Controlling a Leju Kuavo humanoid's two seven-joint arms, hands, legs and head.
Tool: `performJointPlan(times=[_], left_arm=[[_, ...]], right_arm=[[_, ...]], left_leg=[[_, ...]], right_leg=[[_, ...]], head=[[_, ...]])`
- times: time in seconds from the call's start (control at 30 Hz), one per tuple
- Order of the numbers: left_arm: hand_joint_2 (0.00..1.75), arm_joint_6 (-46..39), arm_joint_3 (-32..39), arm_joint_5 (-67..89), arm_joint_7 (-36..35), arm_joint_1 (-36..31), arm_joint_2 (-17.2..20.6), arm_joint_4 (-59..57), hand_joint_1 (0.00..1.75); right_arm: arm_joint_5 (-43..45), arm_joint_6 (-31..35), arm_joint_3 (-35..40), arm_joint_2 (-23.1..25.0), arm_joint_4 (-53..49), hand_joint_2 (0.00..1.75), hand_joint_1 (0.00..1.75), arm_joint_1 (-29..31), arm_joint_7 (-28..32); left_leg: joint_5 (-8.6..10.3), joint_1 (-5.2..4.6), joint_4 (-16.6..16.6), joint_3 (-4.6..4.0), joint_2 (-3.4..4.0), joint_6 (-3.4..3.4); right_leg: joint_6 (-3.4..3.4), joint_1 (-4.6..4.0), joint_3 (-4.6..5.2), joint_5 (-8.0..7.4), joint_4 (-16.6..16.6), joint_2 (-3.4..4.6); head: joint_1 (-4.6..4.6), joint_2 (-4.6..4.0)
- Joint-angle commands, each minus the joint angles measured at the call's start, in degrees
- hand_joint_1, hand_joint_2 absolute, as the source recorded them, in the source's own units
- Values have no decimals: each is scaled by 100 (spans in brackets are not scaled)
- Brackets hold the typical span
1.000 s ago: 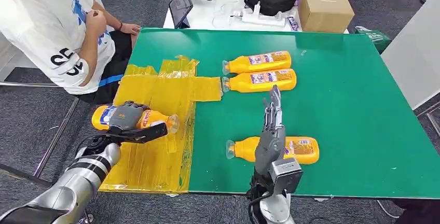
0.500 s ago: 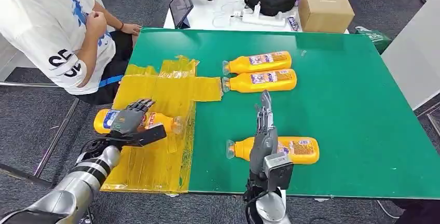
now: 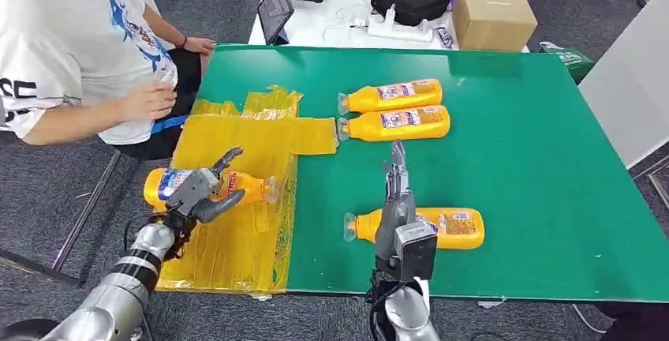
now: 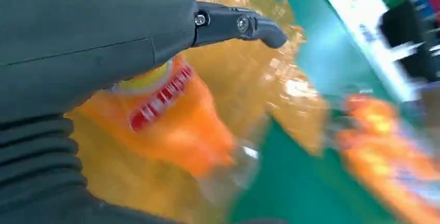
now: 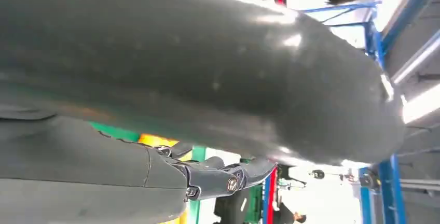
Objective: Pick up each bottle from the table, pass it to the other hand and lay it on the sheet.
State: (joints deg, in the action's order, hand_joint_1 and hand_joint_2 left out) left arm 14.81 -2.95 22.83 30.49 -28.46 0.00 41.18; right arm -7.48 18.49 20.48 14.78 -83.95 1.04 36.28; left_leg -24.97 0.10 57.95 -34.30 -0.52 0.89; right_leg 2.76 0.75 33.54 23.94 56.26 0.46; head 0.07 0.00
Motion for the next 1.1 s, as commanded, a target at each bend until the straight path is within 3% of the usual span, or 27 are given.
performJointPlan(times=[0.03,0.1,0.17,0.23,0.27,0.33,0.37,0.47,0.57,0.67,0.87,1.1], left_arm=[[0,358,723,-636,-36,466,-238,653,0],[0,79,918,-1109,-22,475,-384,812,0],[0,-1432,1168,-1239,271,473,-766,1314,0],[0,-1943,1075,-1209,263,477,-880,1665,0],[0,-2351,1262,-1420,403,543,-1035,1885,0],[0,-2822,1082,-1191,615,825,-1113,2214,0],[175,-3044,960,-989,633,1004,-1139,2350,0],[175,-3431,658,-580,715,1500,-1232,2580,0],[175,-3477,589,-584,756,1589,-1227,2568,0],[175,-3529,505,-357,728,1751,-1221,2587,0],[175,-3421,490,-297,719,1772,-1236,2519,0],[175,-3316,374,-316,780,1566,-1255,2166,0]], right_arm=[[-56,-32,-119,-105,736,0,0,343,-53],[-348,-28,-50,-168,789,0,0,367,-216],[-1287,76,178,-425,1026,0,0,510,-756],[-1557,63,124,-533,1125,0,0,573,-896],[-1992,150,163,-647,1210,175,0,639,-1178],[-2634,139,143,-995,1213,175,0,744,-1680],[-2871,-10,107,-1193,1173,175,0,771,-1981],[-3477,-364,-103,-1760,805,175,0,722,-2501],[-3634,-489,-245,-1810,647,175,0,635,-2502],[-3993,-879,-109,-2226,359,175,0,676,-2907],[-3815,-1476,-20,-2636,97,175,0,818,-3056],[-2949,-2374,223,-3067,1257,175,0,1491,-2956]], left_leg=[[-7,8,-2,14,14,-3],[-6,8,-1,10,9,-3],[-11,15,1,15,8,-5],[-4,13,7,-6,-7,0],[1,8,3,-17,-6,0],[-5,12,5,-5,-3,0],[-2,5,-1,-10,-4,2],[-5,-2,-8,3,-4,6],[-10,-4,-2,1,-9,6],[-16,-2,4,2,-5,1],[-5,-7,5,-30,-3,3],[-5,-2,3,-17,5,4]], right_leg=[[-8,-10,-15,-1,-11,5],[-8,-10,-11,1,-9,0],[-13,-17,-20,3,-13,-5],[-5,-14,-5,0,-10,-17],[-3,-9,10,-2,-7,-15],[-7,-15,-4,0,-12,-15],[-3,-7,1,-1,-12,-10],[1,0,-12,1,-20,-10],[-2,1,-15,7,-20,-16],[-8,-3,-15,10,-19,-16],[-2,3,24,0,-11,-8],[-3,0,11,-3,-16,-4]], head=[[0,0],[0,0],[-2,0],[-2,0],[-2,0],[2,0],[0,0],[-2,0],[2,0],[2,0],[-2,0],[-4,0]])
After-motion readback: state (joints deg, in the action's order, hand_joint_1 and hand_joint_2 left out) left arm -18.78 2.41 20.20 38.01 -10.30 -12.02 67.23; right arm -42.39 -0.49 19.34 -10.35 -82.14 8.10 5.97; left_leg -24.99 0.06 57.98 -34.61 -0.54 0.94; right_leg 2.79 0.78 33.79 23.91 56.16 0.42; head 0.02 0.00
